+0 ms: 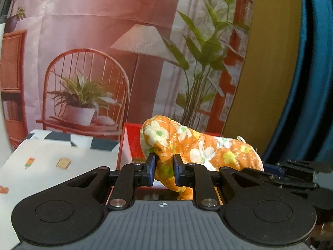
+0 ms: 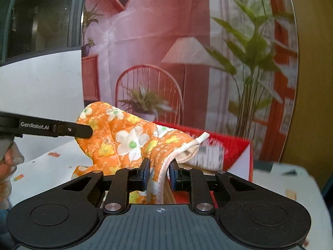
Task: Organize soft objects
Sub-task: 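Lift the orange floral cloth with both tools over the box, then lower the orange cloth into the box and open both tools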
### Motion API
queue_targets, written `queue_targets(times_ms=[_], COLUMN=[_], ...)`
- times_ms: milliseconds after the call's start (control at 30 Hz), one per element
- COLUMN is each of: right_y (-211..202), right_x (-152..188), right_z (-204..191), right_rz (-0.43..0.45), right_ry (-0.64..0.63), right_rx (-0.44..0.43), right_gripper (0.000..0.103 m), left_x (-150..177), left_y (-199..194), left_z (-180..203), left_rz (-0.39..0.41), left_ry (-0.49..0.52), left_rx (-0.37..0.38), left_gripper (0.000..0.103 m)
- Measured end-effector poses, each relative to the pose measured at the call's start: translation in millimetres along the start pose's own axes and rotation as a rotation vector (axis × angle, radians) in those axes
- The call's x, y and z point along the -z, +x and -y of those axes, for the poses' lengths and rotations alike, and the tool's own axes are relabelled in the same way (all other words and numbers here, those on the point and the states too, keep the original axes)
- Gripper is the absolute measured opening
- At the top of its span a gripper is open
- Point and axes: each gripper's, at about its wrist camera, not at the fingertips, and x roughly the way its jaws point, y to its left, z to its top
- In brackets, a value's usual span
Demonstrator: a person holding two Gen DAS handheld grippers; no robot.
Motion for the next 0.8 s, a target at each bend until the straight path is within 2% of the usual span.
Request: queue_targets(times_ms=[167, 300, 400, 533, 667, 800], right_y=[31, 57, 77, 100, 110, 112], right_x=[-19, -22, -19, -9, 5, 12], right_z=[11, 18, 24, 31, 36, 42], right_rz=[0.045, 0.064, 0.048, -0.027, -0.105, -0.147], right_ry=[-0.017, -0.064, -0.069, -0.052, -0.003, 0.065], right_rx=[0.066, 0.126, 0.157, 0.168, 0.147, 0.129], right_gripper=[0.017, 0.017, 0.016, 0.016, 0.016, 0.016], left_x=[-22, -33, -33, -23, -7, 2], left_y=[28, 55, 79, 103, 112, 115], left_z=[5, 7, 4, -2, -5, -10], left_rz=[0.074, 0.095, 0.047, -0.068, -0.153, -0.196], left_ry=[0.014, -0.001, -0.019, -0.024, 0.004, -0.004], left_rx=[-0.010, -0.014, -0.027, -0.035, -0.033, -0.034], left_gripper=[0.018, 0.018, 0.018, 0.018, 0.018, 0.018])
